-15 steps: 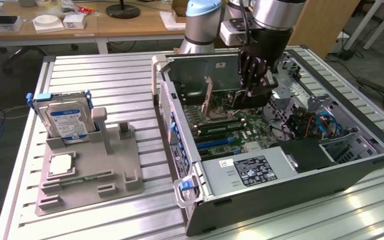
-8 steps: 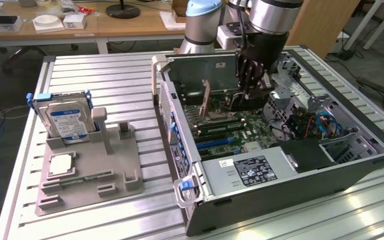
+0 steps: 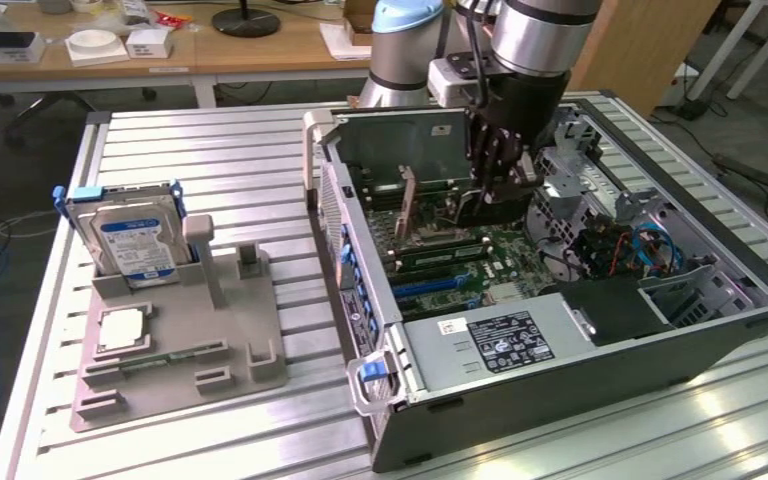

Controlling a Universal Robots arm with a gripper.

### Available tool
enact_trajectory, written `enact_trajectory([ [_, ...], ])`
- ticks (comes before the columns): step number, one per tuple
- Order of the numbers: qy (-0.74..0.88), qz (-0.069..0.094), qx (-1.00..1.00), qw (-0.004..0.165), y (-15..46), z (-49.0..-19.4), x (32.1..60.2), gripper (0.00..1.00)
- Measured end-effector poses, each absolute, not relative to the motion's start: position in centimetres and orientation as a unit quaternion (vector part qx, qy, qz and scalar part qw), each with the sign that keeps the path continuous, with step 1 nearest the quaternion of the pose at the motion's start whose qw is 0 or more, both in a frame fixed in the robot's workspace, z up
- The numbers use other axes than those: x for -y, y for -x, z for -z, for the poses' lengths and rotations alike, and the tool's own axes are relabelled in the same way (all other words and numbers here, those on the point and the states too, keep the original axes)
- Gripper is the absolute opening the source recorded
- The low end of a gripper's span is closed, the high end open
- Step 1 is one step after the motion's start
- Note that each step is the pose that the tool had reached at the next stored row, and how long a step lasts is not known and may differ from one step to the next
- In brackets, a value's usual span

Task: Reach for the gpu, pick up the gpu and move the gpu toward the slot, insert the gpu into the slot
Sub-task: 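Insert the gpu into the slot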

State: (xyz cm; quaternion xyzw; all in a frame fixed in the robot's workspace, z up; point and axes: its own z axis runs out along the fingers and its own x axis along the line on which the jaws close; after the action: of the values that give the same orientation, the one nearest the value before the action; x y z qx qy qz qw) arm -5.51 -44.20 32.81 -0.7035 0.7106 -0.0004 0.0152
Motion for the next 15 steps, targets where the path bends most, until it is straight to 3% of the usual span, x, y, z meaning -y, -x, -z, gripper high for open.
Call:
enact_trajectory([
  [15, 0.708, 0.000, -0.706, 0.015, 7.0, -31.6, 44.2, 0.26],
])
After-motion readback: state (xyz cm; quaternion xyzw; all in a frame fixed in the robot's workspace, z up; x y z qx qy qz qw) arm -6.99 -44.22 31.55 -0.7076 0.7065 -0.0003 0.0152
